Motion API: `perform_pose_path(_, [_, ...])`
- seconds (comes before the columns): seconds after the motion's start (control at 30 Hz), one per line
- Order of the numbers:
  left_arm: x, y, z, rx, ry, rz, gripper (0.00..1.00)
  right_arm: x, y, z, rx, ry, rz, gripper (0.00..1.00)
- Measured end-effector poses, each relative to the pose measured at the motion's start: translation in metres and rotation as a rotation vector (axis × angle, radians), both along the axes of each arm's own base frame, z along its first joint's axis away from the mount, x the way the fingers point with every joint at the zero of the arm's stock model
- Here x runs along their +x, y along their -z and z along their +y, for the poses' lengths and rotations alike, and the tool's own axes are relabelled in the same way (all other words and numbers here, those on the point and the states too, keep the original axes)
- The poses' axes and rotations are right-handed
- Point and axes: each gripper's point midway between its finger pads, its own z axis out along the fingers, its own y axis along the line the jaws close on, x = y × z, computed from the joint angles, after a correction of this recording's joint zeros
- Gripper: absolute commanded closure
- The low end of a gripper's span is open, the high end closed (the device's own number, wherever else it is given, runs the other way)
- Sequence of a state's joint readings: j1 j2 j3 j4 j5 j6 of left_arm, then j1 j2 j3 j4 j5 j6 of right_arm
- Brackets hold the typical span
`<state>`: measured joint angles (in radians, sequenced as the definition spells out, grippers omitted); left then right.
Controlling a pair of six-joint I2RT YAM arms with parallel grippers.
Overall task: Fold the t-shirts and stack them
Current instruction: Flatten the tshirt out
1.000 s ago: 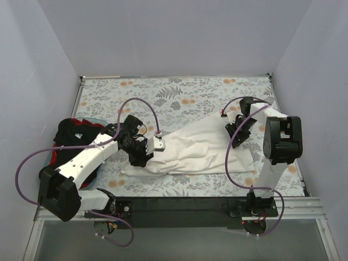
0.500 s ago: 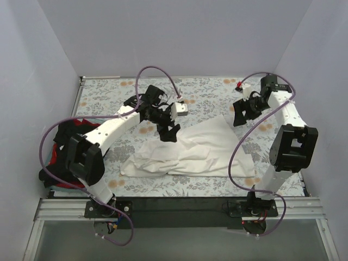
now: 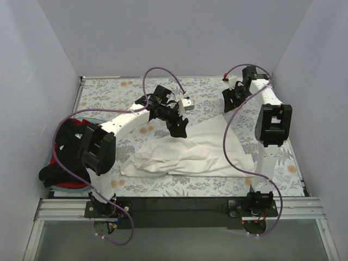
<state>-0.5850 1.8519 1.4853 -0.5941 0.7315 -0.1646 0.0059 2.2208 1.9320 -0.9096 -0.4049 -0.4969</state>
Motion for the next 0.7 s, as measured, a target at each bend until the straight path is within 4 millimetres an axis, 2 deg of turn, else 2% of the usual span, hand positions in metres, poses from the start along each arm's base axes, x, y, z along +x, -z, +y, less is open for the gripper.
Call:
perform_pose_path(0.13, [-0.006,0.007,0.002,0.008,0.005,0.024,0.24,0.014,0.004,0.019,-0.028,-0.051,-0.036,0.37])
perform_pose_path(0.27, [-0.009,0.012,0.004,0.017,0.006,0.038,0.24,0.017,0.013,0.036,-0.041,-0.102,-0.047,0.36])
perform_pose_path(0.43, [-0.01,0.014,0.005,0.02,0.008,0.041,0.24,0.015,0.029,0.038,-0.053,-0.133,-0.027,0.36])
perform_pose_path(0.7, [-0.007,0.019,0.004,0.032,0.007,0.057,0.23,0.006,0.045,0.039,-0.061,-0.176,-0.008,0.47])
